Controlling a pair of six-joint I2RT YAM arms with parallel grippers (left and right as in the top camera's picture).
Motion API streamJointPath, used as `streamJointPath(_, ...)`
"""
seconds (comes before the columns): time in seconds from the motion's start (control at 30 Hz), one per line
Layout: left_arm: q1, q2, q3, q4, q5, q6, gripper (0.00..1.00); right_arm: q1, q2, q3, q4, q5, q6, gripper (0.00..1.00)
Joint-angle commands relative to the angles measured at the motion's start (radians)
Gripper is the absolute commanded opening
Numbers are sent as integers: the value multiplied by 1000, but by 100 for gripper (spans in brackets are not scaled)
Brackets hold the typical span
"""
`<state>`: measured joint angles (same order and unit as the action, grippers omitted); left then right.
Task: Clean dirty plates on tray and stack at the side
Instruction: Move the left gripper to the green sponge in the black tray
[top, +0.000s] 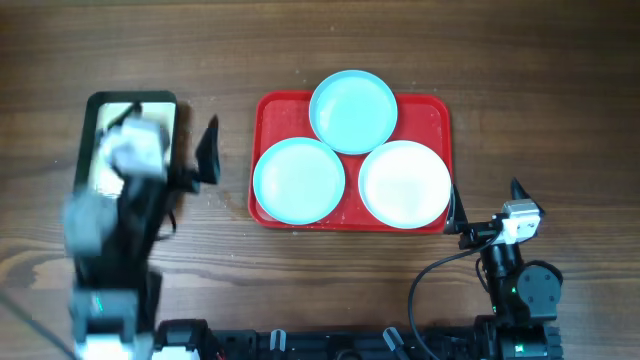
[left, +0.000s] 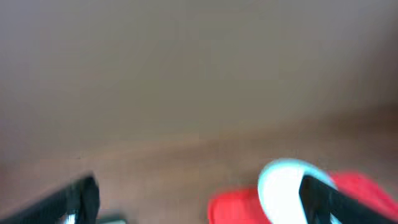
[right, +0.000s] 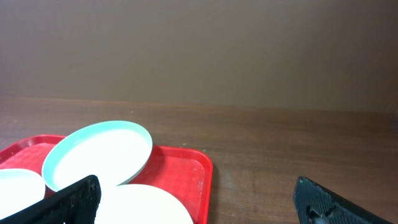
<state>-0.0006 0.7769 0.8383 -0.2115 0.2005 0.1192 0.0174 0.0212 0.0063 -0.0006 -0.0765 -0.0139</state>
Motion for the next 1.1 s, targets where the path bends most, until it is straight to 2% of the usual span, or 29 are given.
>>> streamJointPath(0.0, 3, 286, 186, -208, 102, -6, 100, 3, -7, -1, 2, 13, -11, 100)
streamJointPath(0.1, 5, 438, 217, -188, 59, -29, 100, 3, -7, -1, 2, 13, -12, 100)
streamJointPath(0.17, 10, 498, 279, -211, -117, -190, 100, 3, -7, -1, 2, 13, -11, 100)
streamJointPath(0.23, 52, 559, 426, -372, -130, -240, 100, 3, -7, -1, 3, 13, -11, 100)
streamJointPath(0.3, 144, 704, 717, -719, -81, -240, 100, 3, -7, -1, 2, 13, -12, 100)
streamJointPath(0.33, 185, 779, 835, -821, -72, -240, 100, 3, -7, -1, 2, 13, -12, 100)
streamJointPath(0.43, 215, 843, 868, -819, 50, -240, 100, 3, -7, -1, 2, 13, -11, 100)
streamJointPath(0.53, 215, 896, 861, -803, 47, -239, 100, 3, -7, -1, 2, 13, -12, 100)
streamJointPath(0.57, 215, 923, 861, -784, 3, -240, 100, 3, -7, -1, 3, 13, -12, 100)
streamJointPath(0.6, 217, 960, 861, -767, -99, -294, 100, 3, -7, -1, 2, 13, -11, 100)
streamJointPath(0.63, 227, 1001, 861, -769, -265, -511, 100, 3, -7, -1, 3, 13, -11, 100)
streamJointPath(0.67, 238, 1033, 861, -790, -376, -665, 100, 3, -7, -1, 2, 13, -11, 100)
streamJointPath(0.7, 249, 1069, 861, -806, -423, -777, 100, 3, -7, -1, 2, 13, -11, 100)
streamJointPath(0.73, 257, 1113, 861, -803, -422, -818, 100, 3, -7, -1, 2, 13, -11, 99)
streamJointPath(0.9, 273, 1289, 861, -761, -437, -824, 100, 3, -7, -1, 2, 13, -11, 100)
streamJointPath(1.07, 331, 1390, 861, -778, -427, -835, 100, 3, -7, -1, 2, 13, -12, 100)
